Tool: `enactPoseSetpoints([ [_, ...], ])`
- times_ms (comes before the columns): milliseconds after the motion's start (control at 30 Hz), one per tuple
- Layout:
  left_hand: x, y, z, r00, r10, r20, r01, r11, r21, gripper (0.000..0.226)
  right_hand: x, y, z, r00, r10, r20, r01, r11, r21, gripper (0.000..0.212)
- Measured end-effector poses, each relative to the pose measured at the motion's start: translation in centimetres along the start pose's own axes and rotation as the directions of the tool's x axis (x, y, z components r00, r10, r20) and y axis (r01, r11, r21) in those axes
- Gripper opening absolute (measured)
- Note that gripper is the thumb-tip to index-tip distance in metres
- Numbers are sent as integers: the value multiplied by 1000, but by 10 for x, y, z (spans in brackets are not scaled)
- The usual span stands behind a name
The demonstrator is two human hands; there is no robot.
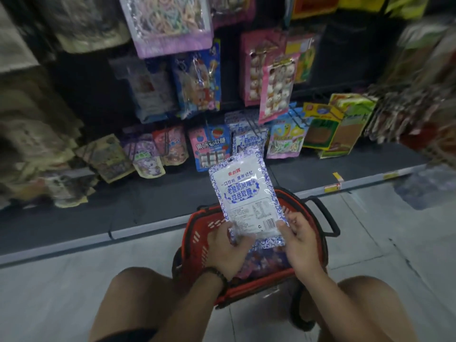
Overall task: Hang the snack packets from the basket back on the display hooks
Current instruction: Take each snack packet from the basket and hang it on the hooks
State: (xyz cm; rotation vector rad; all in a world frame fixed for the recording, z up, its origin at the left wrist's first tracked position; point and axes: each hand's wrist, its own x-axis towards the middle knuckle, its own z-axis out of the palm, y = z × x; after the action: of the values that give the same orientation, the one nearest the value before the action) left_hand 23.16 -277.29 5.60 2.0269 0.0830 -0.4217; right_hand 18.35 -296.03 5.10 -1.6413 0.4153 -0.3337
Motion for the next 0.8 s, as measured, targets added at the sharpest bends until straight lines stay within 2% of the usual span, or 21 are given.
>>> enactPoseSetpoints([
  [67, -6, 20, 5, 1000, -19, 12, 20, 998, -52, 65, -9, -10, 3, 995, -81, 57, 84, 996, -43, 30],
  [133, -9, 39, 12, 997, -65, 35, 72, 962, -263, 51, -20, -21, 7, 974, -133, 181, 160, 977, -144, 33],
  [167, -9, 48, 12, 993, -105, 52, 117, 937, -331, 52, -28, -27, 11, 954, -157, 254, 214, 953, -214, 33],
  [233, -3, 52, 9, 990, -143, -17, 127, 920, -370, 57, -36, -29, 17, 906, -233, 352, 349, 883, -314, 23],
  [267, 1, 53, 6, 988, -126, -88, 86, 930, -357, 49, -37, -27, 20, 885, -255, 390, 389, 865, -317, 12],
  [300, 8, 48, 2, 986, -105, -132, 52, 932, -358, 37, -37, -26, 20, 871, -240, 430, 383, 878, -286, 7],
  [367, 11, 51, -8, 985, -99, -139, 34, 913, -406, 17, -31, -18, 18, 875, -226, 429, 360, 895, -263, 16],
  [433, 16, 53, -16, 993, -103, -64, 60, 872, -485, 20, -23, -9, 10, 927, -218, 306, 324, 876, -357, 24],
  [467, 17, 55, -21, 994, -107, -17, 83, 852, -517, 21, -16, -3, 5, 960, -200, 199, 265, 879, -397, 30],
  [533, 16, 58, -32, 994, -91, 66, 112, 841, -529, 18, -4, 4, -5, 998, -66, 14, 66, 924, -377, 49],
  [567, 21, 54, -36, 991, -78, 107, 122, 849, -514, 21, 2, 7, -9, 1000, 24, -20, -29, 949, -313, 60],
  [633, 27, 50, -44, 986, -60, 156, 125, 882, -454, 25, 15, 12, -14, 988, 151, 35, -142, 972, -189, 68],
  [667, 26, 53, -48, 983, -42, 180, 116, 898, -424, 20, 20, 12, -15, 982, 171, 86, -158, 977, -140, 65],
  [733, 31, 52, -54, 968, -18, 249, 119, 911, -394, 13, 29, 7, -15, 974, 163, 157, -161, 987, -22, 55],
  [800, 33, 54, -57, 953, 2, 304, 111, 929, -352, 18, 35, -7, -13, 968, 130, 214, -149, 986, 78, 40],
])
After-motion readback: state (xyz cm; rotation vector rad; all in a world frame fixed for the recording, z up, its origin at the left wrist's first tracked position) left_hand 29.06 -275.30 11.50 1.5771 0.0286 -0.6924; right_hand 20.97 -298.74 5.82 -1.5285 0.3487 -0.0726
